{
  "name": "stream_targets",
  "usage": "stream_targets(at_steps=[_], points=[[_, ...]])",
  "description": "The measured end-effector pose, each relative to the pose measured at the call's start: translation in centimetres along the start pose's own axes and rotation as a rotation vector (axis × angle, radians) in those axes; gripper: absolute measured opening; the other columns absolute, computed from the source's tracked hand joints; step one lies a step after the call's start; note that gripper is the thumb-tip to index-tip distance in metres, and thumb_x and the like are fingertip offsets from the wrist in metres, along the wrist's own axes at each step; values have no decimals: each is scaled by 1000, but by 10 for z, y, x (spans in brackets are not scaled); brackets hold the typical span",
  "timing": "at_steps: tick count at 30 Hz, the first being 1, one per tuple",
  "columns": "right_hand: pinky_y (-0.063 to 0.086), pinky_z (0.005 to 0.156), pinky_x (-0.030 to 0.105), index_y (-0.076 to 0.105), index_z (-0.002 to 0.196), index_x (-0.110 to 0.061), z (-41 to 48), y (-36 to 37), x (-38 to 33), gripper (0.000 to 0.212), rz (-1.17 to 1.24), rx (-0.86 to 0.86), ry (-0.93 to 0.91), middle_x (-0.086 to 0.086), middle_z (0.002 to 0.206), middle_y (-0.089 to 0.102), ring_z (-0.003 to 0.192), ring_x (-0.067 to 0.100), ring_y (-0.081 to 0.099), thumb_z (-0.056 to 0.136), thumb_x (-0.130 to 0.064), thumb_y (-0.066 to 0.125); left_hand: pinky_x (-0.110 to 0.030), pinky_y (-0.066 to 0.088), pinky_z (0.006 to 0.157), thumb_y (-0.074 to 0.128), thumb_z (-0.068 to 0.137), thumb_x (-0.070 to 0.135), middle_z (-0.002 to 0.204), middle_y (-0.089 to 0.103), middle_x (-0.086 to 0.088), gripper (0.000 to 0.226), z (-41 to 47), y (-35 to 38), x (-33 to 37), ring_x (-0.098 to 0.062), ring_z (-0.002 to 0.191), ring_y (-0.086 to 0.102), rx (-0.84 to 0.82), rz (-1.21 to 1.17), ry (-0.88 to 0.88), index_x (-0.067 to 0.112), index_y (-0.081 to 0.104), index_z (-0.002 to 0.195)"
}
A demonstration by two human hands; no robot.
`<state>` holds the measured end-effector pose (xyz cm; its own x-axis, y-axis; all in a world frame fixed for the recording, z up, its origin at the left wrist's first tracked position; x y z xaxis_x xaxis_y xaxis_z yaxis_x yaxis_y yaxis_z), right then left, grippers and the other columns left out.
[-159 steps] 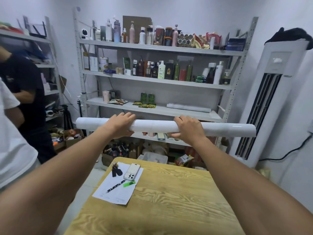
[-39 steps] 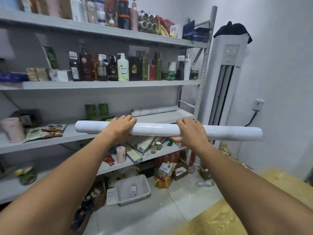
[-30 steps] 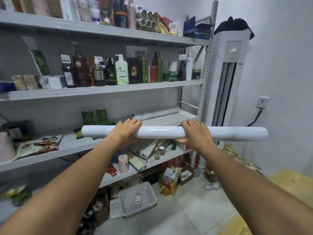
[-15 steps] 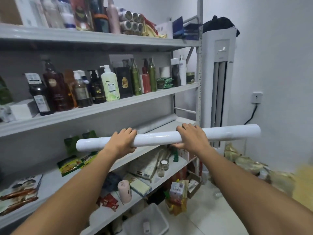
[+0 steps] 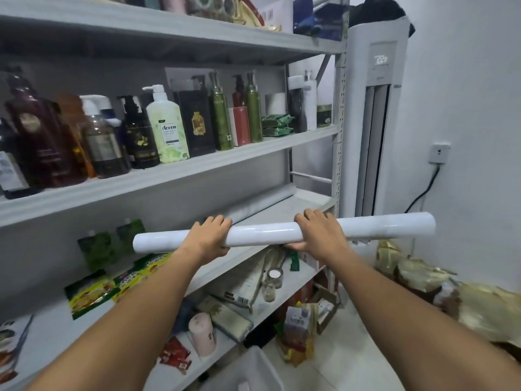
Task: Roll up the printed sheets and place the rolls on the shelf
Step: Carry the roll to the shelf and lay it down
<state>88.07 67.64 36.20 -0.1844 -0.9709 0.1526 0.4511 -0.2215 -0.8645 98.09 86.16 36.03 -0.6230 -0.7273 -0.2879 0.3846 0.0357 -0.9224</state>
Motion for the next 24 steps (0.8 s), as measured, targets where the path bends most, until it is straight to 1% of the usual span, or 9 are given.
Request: stream_targets(at_steps=[5, 9, 13, 18, 21, 24], points=[[38, 80, 34, 51, 108, -20, 50, 13, 11, 54, 6, 15, 40, 1, 106, 56, 95, 21, 52, 77, -63, 56, -36, 33, 72, 58, 80, 34, 109, 45, -2, 36, 56, 8, -25, -24, 102, 44, 49, -20, -19, 17, 39, 106], [38, 82, 36, 51, 110, -19, 76, 27, 18, 56, -7, 25, 67, 2, 107, 57, 96, 22, 53, 77, -64, 57, -37, 34, 73, 59, 81, 38, 108, 44, -3, 36, 91, 19, -37, -24, 101, 44, 65, -24, -8, 18, 38, 103], [37, 83, 36, 51, 110, -19, 101, 50, 27, 57, -24, 29, 97, 1, 108, 55, 98, 22, 52, 77, -65, 56, -38, 36, 75, 58, 79, 32, 109, 43, -4, 34, 127, 35, -43, -25, 103, 43, 62, -18, 9, 17, 40, 104], [39, 83, 36, 51, 110, -20, 135, 85, 41, 56, -39, 15, 100, 1, 107, 56, 97, 21, 52, 77, -65, 56, -36, 34, 71, 58, 79, 32, 107, 43, -4, 33, 169, 69, -46, -24, 101, 44, 58, -49, 17, 17, 40, 103], [38, 83, 35, 51, 111, -20, 161, 108, 45, 55, -40, -4, 72, 2, 108, 56, 98, 22, 51, 78, -63, 56, -37, 36, 74, 59, 80, 33, 108, 45, -4, 33, 192, 94, -54, -25, 99, 45, 42, -95, 2, 18, 41, 103], [37, 81, 34, 51, 111, -19, 188, 135, 47, 55, -34, -20, 55, 3, 108, 55, 98, 23, 51, 79, -63, 56, -37, 37, 79, 58, 80, 32, 111, 45, -4, 34, 218, 112, -65, -25, 102, 44, 8, -98, 2, 17, 42, 107]])
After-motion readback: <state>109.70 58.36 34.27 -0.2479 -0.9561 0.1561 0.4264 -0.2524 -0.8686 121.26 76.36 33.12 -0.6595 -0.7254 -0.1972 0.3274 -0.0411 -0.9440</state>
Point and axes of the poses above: each hand's wrist, its own z-axis towards the middle knuckle, its own y-axis out of the palm, x = y × z, the point moved 8 cm from there along z, towards the middle knuckle
